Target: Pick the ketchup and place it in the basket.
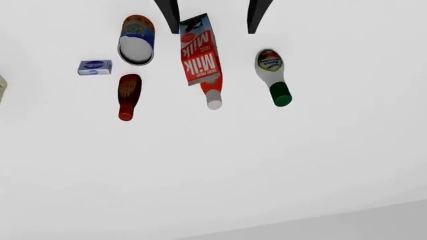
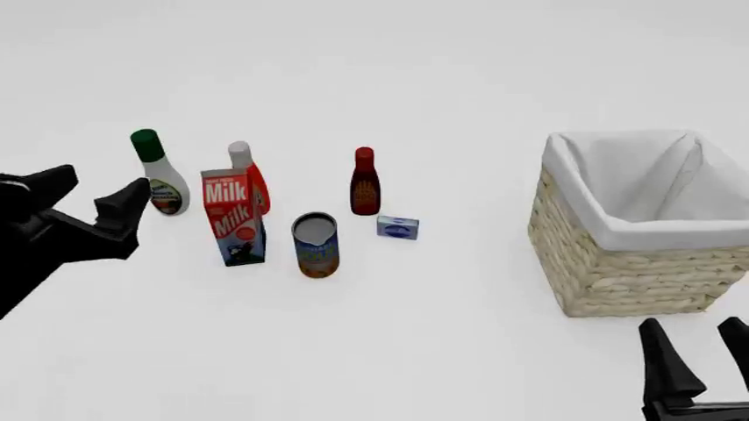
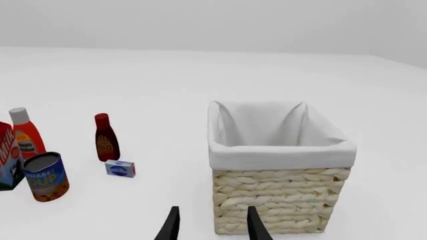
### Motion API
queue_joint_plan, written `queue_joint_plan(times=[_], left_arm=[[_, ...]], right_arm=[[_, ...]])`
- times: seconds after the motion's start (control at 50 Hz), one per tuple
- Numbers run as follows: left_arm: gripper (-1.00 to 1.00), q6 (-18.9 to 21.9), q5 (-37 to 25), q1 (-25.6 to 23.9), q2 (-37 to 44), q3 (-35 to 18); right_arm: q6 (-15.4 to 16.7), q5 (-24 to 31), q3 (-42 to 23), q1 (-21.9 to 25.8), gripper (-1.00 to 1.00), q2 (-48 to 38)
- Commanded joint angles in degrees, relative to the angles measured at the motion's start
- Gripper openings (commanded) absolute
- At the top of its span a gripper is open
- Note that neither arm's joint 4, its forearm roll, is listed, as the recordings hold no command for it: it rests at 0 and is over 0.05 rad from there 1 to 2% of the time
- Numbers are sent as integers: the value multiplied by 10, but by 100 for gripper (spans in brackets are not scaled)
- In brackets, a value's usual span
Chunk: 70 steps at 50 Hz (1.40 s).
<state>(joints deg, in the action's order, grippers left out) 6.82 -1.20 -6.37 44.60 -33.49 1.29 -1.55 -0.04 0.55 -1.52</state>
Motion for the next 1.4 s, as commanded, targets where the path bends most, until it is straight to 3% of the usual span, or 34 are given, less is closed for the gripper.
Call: queue_joint_plan(times=[0.02,0.12,0.3,0.76,1.0,1.4], left_arm=[[100,-24,-39,-25,92,-92],[100,-23,-61,-33,134,-135],[100,16,-82,-32,162,-196],[100,4,-142,-37,286,-330],[100,-11,-207,-34,347,-425],[100,-18,-265,-39,434,-524]], right_arm=[[2,-3,0,3,100,-4],[1,0,0,2,100,2],[1,-7,0,4,100,-5],[-3,-25,0,5,100,-29],[-4,-31,0,6,100,-35],[-3,-42,0,6,100,-46]])
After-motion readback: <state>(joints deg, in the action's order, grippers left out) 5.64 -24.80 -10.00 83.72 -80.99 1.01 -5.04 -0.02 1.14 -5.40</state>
